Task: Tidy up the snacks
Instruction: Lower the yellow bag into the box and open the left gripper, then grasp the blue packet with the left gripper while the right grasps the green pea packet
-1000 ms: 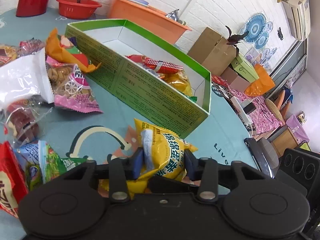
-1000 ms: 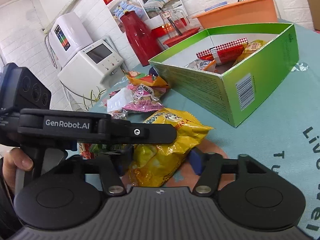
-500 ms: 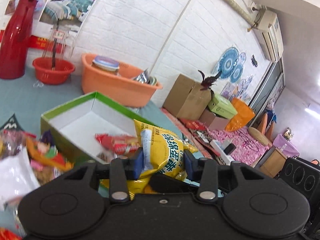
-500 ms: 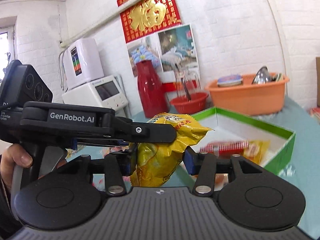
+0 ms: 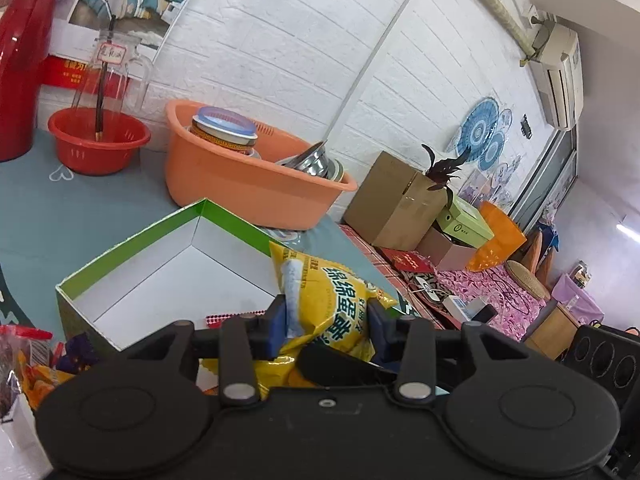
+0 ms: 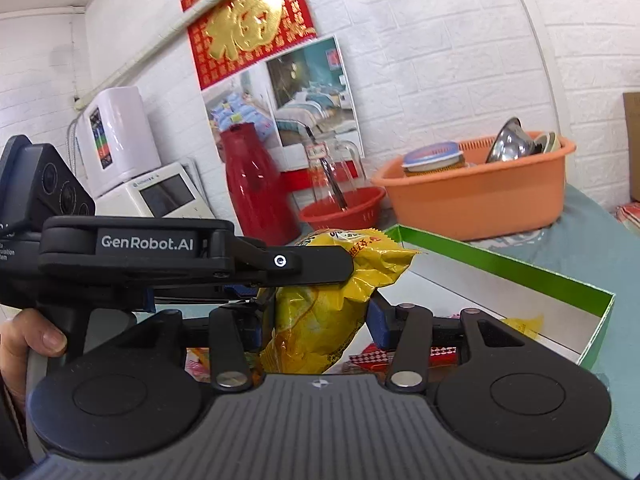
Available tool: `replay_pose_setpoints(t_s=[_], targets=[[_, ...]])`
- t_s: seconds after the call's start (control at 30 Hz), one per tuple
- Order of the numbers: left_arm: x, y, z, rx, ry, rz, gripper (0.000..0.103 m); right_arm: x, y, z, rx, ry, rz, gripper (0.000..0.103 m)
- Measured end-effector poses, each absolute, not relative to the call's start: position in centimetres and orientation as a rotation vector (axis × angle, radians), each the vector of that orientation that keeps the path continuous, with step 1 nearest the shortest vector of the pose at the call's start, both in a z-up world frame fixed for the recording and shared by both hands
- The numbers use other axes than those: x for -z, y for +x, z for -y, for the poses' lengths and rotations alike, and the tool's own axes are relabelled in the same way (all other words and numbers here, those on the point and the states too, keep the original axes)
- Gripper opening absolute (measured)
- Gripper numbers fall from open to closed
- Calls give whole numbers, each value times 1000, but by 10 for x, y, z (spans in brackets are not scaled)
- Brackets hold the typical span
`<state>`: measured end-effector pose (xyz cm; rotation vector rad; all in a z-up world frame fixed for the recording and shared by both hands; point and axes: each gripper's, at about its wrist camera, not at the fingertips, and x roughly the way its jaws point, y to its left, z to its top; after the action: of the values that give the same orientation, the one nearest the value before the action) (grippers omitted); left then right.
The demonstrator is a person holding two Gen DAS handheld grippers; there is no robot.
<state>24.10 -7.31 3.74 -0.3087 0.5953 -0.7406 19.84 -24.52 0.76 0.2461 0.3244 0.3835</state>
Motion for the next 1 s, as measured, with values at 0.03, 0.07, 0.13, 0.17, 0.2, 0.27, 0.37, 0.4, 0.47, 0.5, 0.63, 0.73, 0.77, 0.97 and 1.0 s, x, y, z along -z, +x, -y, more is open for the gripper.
replay_pose_setpoints(t_s=[0.03,0.07,0.13,0.17,0.2,0.27,0.37,0.4,0.47,0.5,0.63,0.73,0.77,0.97,1.0], targets=[[-34,245,73,739,-314,-605,70,-5,202,245,-382,245,-335,79],[-30,250,72,736,-318,-614,70,-3,205,244,-381,245,-347,79],[-25,255,71,724,-317,-627,71,1,212,243,-382,242,-370,80],[-23,257,71,718,-313,-629,71,3,215,241,-383,241,-381,83],[-22,257,71,707,-308,-629,76,4,219,240,-379,240,-400,84],[-22,256,69,679,-309,-627,103,3,222,240,-371,255,-428,93],[-29,246,62,592,-318,-578,103,-1,215,239,-333,209,-399,103],[-33,242,60,575,-311,-560,103,-2,212,238,-314,180,-395,103],[-40,236,56,569,-304,-549,103,-5,206,240,-294,161,-387,103],[-44,233,54,567,-306,-547,103,-6,201,242,-292,164,-382,103],[-59,208,47,563,-306,-537,103,-15,173,247,-320,179,-343,103],[-67,185,42,535,-286,-561,103,-19,145,245,-359,177,-315,103],[-68,177,39,525,-285,-568,103,-20,137,243,-373,179,-312,103],[-60,122,13,500,-312,-577,103,-2,95,230,-474,173,-357,103],[-57,113,8,497,-317,-582,103,2,91,227,-486,171,-372,103]])
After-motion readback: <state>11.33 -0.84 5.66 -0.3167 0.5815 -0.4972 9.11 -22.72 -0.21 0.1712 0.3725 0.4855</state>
